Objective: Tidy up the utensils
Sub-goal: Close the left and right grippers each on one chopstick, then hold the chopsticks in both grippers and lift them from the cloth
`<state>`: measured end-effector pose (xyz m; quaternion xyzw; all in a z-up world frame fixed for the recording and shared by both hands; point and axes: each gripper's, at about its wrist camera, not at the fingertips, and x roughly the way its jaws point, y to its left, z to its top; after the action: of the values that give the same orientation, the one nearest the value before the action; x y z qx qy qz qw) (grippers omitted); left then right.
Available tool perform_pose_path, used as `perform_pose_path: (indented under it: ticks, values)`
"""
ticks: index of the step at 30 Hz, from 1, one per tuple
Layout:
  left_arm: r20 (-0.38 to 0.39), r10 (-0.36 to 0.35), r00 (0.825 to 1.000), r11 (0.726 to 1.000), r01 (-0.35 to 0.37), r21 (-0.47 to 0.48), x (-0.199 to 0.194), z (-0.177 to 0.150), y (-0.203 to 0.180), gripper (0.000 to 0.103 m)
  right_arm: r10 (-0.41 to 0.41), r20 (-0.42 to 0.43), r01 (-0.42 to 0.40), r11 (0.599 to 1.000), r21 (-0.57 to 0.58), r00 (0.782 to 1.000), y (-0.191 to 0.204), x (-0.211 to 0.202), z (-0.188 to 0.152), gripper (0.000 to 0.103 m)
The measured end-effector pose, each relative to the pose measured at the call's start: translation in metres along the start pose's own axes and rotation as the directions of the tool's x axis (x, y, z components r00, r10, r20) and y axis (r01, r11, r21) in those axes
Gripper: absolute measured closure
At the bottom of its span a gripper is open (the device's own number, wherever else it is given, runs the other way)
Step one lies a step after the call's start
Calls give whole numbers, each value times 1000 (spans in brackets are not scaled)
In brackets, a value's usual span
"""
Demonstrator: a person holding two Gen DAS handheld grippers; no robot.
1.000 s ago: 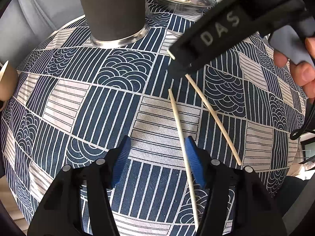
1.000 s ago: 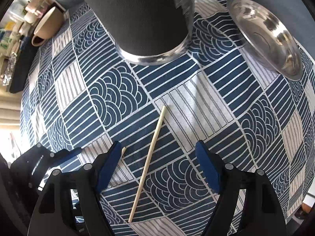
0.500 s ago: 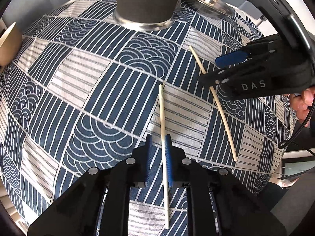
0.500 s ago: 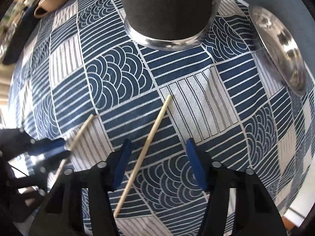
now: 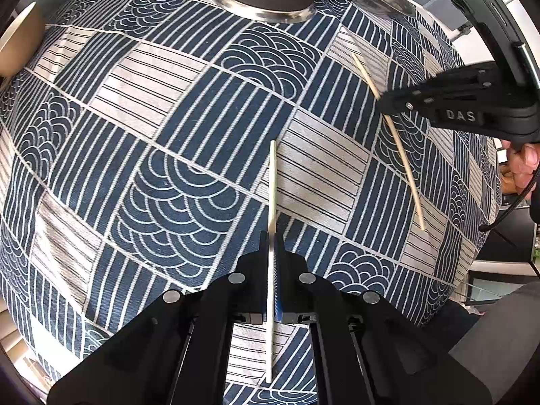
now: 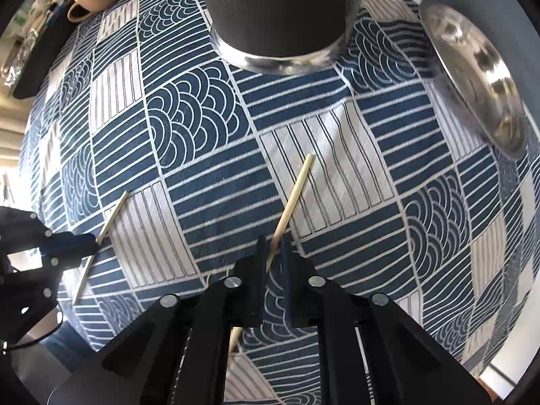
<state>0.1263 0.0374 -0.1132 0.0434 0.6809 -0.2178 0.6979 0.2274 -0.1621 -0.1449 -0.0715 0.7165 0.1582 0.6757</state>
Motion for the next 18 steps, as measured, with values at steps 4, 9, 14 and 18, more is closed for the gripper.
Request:
perform_pose_path:
  ticks: [4,9,14,18]
  values:
    - [-11,-14,1000,1000,14,-17,-4,-5,6,102,43,-4,-43,999,-7,999,-9,-5,-14,98]
    - [-11,-10,1000,1000,10,-15,-11,-4,10,103,77,44,-77,997,3,996,-15,-22,-30,99]
    - [-24,-3,1000,1000,3,-6,-7,-2,7,102,82,61,-83,997,7,995,-20,-30,-41,99]
    - [-30,20,999,1000,-19,11,-2,5,-2,99,73,59,-73,997,-2,996,-22,-34,-46,99]
